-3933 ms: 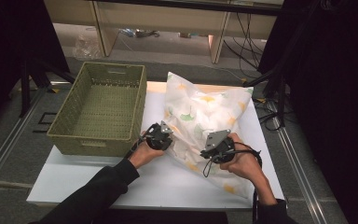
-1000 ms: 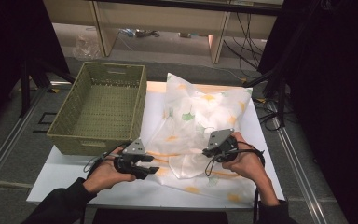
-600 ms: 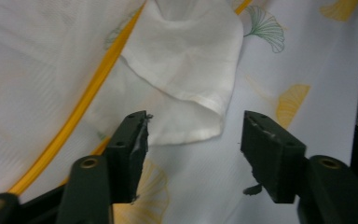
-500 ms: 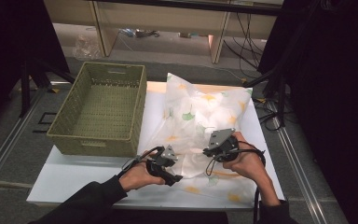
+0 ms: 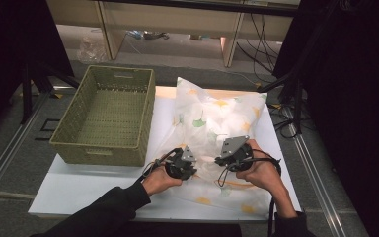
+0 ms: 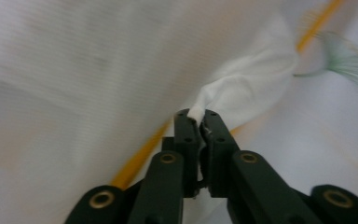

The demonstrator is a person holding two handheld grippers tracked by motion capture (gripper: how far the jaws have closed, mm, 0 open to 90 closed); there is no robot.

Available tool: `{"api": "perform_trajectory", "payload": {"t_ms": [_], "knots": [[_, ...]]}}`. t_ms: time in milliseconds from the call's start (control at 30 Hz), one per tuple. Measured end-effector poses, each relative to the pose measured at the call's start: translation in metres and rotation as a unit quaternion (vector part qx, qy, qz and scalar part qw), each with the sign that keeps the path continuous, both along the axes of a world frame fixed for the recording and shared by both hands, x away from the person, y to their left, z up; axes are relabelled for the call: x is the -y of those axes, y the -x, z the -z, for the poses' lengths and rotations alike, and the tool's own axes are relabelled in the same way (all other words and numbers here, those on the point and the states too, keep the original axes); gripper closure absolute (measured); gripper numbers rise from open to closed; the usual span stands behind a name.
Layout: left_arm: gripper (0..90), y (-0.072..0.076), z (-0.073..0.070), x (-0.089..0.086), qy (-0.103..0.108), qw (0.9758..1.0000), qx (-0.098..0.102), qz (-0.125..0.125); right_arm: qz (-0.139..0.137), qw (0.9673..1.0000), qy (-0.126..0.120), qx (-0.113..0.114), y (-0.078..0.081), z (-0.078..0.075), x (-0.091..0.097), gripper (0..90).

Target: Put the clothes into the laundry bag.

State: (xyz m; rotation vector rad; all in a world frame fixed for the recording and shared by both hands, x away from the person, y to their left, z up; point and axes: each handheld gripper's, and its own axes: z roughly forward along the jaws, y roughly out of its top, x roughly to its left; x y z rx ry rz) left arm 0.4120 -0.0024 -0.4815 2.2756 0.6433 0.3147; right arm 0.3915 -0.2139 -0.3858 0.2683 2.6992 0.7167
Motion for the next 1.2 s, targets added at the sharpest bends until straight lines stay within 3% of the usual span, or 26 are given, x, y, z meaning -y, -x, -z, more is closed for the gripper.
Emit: {"api": "perform_trajectory", "payload": {"t_ms": [333,367,433,467,500,567,600,667,767,867,933,1133,1200], "knots": [[87.9,-0.035,-0.003,0.008,-0.007,0.9981,0.036,-0.049,0.002,1.0000,0.007,-0.003,-0.003,0.006,-0.004,89.2],[88.1,-0.037,-0.004,0.008,-0.008,0.9979,0.040,-0.050,0.005,0.9999,0.008,-0.012,-0.002,0.007,-0.004,89.3],[88.3,-0.043,-0.003,0.012,-0.016,0.9965,0.057,-0.058,0.004,0.9999,0.008,-0.008,-0.003,0.008,-0.006,89.4],[88.4,-0.046,-0.002,0.014,-0.010,0.9959,0.063,-0.065,0.014,0.9998,0.007,-0.015,-0.001,0.008,-0.006,89.4],[88.4,-0.049,0.001,0.017,-0.003,0.9943,0.071,-0.079,0.004,0.9999,0.007,-0.012,-0.002,0.008,-0.007,89.4],[87.4,-0.053,0.004,0.017,0.009,0.9953,0.044,-0.085,0.008,0.9998,0.010,-0.016,-0.002,0.011,-0.008,89.4],[85.3,-0.053,0.002,0.015,-0.006,0.9970,0.036,-0.068,0.007,0.9998,0.012,-0.015,-0.003,0.012,-0.008,89.4],[78.8,-0.047,-0.001,0.011,-0.010,0.9974,0.037,-0.061,0.006,0.9997,0.010,-0.022,-0.003,0.014,-0.008,89.4],[63.7,-0.035,-0.006,0.004,-0.002,0.9983,0.017,-0.056,0.008,0.9997,0.007,-0.023,-0.004,0.015,-0.006,89.3],[53.3,-0.023,-0.013,-0.004,0.000,0.9992,0.022,-0.033,0.010,0.9996,0.007,-0.027,-0.005,0.016,-0.006,89.3],[46.9,-0.016,-0.015,-0.006,-0.011,0.9993,0.024,-0.026,0.011,0.9995,0.008,-0.029,-0.004,0.016,-0.006,89.2],[40.2,0.008,-0.025,-0.013,-0.010,0.9999,0.009,-0.006,0.010,0.9997,0.008,-0.023,-0.004,0.016,-0.007,89.0],[42.9,0.015,-0.026,-0.012,-0.013,0.9997,-0.004,0.020,0.009,0.9997,0.008,-0.023,-0.004,0.016,-0.006,88.9]]}}
